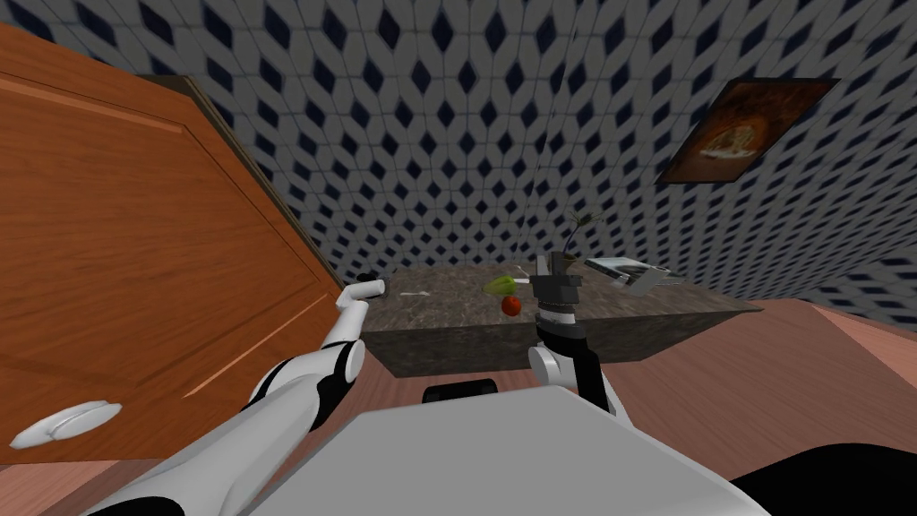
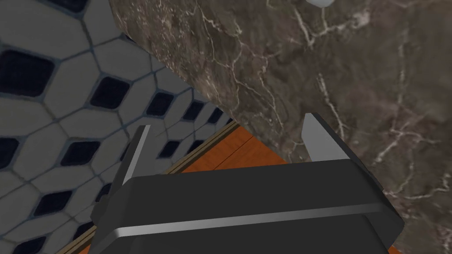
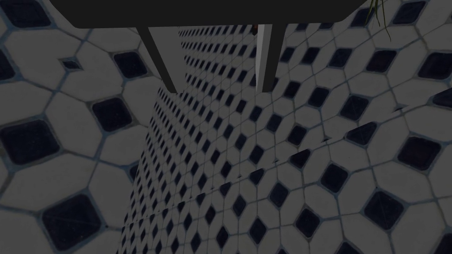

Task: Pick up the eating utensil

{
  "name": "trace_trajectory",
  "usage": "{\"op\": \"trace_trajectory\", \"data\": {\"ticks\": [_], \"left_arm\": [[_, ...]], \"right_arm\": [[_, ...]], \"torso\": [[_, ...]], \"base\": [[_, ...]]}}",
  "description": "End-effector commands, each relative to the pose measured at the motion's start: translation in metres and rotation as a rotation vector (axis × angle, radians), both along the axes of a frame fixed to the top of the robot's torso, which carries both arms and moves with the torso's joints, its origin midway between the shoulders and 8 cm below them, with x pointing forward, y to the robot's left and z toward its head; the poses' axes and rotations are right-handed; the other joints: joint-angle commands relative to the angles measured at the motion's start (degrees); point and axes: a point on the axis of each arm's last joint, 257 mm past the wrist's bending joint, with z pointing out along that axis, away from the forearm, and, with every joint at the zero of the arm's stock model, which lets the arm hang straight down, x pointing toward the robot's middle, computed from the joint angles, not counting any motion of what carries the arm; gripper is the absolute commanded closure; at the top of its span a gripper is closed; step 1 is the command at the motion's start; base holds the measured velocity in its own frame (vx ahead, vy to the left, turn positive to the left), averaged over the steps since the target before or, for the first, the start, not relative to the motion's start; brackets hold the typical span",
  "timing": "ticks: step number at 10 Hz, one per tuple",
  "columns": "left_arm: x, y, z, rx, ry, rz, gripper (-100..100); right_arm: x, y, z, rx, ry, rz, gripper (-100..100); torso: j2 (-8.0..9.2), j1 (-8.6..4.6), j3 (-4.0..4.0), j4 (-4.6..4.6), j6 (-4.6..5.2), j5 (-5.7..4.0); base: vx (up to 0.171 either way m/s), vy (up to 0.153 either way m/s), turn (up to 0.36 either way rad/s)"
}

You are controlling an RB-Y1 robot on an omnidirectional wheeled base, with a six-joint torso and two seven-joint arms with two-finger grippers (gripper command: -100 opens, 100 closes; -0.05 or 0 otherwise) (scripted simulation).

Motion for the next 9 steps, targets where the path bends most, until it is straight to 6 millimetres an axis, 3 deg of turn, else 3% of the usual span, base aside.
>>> {"op": "trace_trajectory", "data": {"ticks": [1, 9], "left_arm": [[-0.002, -0.006, -0.006, -0.010, 0.060, -0.014, -100], [-0.025, -0.029, -0.033, -0.043, 0.290, -0.078, -100]], "right_arm": [[0.000, 0.000, 0.000, 0.000, 0.000, 0.000, 0], [0.000, 0.000, 0.000, 0.000, 0.000, 0.000, 0]], "torso": [[0.00, 0.00, 0.00, 0.00, 0.00, 0.00], [-0.05, -0.07, -0.02, -0.01, 0.01, -0.02]], "base": [[0.022, -0.037, -0.029], [0.024, -0.037, -0.027]]}}
